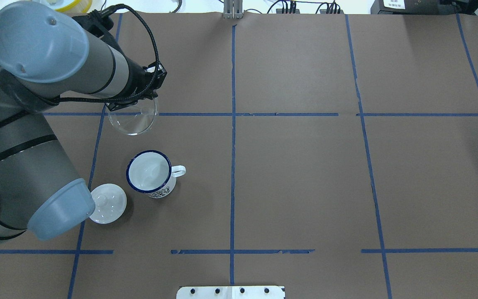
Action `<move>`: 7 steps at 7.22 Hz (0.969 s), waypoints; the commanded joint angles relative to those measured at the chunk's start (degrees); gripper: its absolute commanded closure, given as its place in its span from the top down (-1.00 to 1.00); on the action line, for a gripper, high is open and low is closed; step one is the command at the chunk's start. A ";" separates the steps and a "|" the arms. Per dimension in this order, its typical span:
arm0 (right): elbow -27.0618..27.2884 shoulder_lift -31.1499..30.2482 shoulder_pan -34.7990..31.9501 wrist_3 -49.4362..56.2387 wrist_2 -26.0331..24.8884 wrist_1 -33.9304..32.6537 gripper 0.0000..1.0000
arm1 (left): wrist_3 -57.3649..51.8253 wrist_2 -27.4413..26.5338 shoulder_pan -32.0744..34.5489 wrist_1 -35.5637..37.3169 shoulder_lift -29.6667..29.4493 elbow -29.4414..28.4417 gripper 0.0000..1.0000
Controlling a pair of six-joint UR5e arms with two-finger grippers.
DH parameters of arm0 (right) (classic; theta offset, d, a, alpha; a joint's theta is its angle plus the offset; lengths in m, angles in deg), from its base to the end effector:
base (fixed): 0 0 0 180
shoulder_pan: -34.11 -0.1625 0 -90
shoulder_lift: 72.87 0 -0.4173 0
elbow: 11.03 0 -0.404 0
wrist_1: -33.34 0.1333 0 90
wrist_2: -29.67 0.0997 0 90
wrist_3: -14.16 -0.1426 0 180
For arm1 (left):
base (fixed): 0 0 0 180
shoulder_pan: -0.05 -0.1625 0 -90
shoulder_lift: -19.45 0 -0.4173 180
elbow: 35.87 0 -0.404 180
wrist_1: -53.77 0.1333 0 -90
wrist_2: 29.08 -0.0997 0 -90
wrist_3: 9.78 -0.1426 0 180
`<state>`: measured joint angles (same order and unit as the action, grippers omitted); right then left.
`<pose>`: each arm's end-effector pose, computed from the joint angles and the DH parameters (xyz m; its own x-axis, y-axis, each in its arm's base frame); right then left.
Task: Remove funnel from cup
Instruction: 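Lift the glass funnel out of the mug with the left gripper, carrying it farther away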
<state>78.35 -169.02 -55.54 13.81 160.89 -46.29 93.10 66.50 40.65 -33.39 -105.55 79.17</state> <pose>0.0365 -0.4629 0.7258 0.7519 -0.0399 0.6580 0.0015 0.9983 0.0588 0.3888 -0.4905 0.1474 0.2704 -0.5240 -0.8077 0.6626 0.7099 -0.2387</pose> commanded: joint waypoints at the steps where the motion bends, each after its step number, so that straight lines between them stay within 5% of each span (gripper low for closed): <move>1: 0.09 0.00 0.00 0.00 0.00 0.00 1.00 | 16.25 -11.95 2.37 -20.24 0.72 -10.05 -1.00; 4: 0.00 0.00 0.00 0.00 0.00 0.00 1.00 | 23.68 -19.02 2.65 -45.48 1.07 -32.51 -1.00; 7: 0.00 0.00 0.00 0.00 0.00 0.00 1.00 | 21.84 -22.45 0.64 -50.73 1.16 -40.93 -1.00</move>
<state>78.38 -169.02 -55.54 13.81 160.89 -46.29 115.73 44.70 42.46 -82.91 -104.40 40.94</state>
